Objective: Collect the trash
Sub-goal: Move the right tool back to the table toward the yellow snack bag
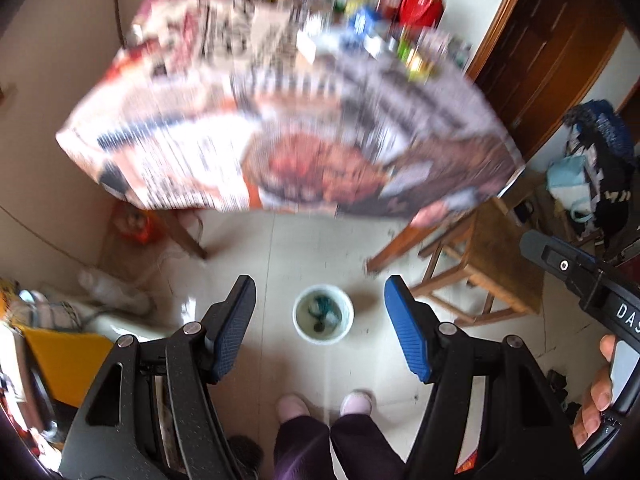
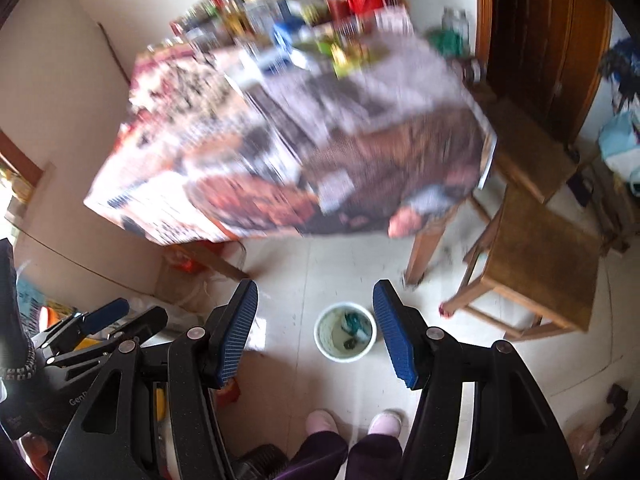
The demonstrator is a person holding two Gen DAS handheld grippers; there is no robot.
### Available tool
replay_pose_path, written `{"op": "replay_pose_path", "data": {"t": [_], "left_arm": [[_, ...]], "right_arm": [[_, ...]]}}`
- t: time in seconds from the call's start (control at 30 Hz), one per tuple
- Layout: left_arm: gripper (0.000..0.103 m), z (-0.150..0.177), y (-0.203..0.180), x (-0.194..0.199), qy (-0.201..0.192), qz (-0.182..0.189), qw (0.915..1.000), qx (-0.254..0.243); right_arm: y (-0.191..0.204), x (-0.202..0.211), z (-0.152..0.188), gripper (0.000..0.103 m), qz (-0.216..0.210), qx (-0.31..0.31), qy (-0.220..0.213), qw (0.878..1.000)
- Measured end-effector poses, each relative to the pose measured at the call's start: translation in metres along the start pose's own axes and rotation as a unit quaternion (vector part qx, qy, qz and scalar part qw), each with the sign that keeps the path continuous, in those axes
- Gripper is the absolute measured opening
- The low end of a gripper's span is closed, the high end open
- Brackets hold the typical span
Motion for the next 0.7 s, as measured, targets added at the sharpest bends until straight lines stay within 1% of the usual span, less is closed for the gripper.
{"op": "replay_pose_path", "data": {"t": [0.1, 0.2, 0.3, 0.4, 0.5, 0.57, 0.67, 0.7], "left_arm": [[0.066, -0.025, 0.000, 0.044, -0.039, 0.005, 0.9992, -0.009], [0.066, -0.048, -0.002, 0.086, -0.078, 0.016, 0.9966, -0.022], [0.066, -0.069, -0.003, 0.127, -0.121, 0.025, 0.9916, -0.037], [0.067, -0.082, -0.003, 0.159, -0.153, 0.032, 0.9867, -0.046], [0.067, -0.090, -0.003, 0.179, -0.169, 0.040, 0.9833, -0.054], [0.067, -0.094, -0.003, 0.192, -0.186, 0.040, 0.9797, -0.063], [0.075, -0.102, -0.004, 0.207, -0.205, 0.046, 0.9752, -0.069], [0.079, -0.107, -0.006, 0.211, -0.213, 0.051, 0.9731, -0.071]], "right_arm": [[0.018, 0.039, -0.021, 0.056, -0.002, 0.007, -0.031, 0.999], [0.033, 0.076, -0.037, 0.056, 0.000, 0.014, -0.065, 0.998], [0.046, 0.109, -0.048, 0.056, 0.004, 0.016, -0.097, 0.995], [0.054, 0.137, -0.057, 0.056, 0.013, 0.018, -0.124, 0.992], [0.057, 0.159, -0.065, 0.056, 0.025, 0.017, -0.151, 0.988], [0.059, 0.173, -0.070, 0.056, 0.030, 0.014, -0.170, 0.985], [0.058, 0.191, -0.080, 0.058, 0.043, 0.010, -0.196, 0.980], [0.057, 0.195, -0.084, 0.059, 0.049, 0.009, -0.205, 0.978]]}}
Point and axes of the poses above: each gripper's, at about its wrist camera, not at the fingertips, and x roughly against the way its jaws point, y to its left, z to its underside, the point moved 10 cm from there along -x, roughly the way its jaws point, and after that the axes turned 3 degrees about -y, right-handed, at the moved point
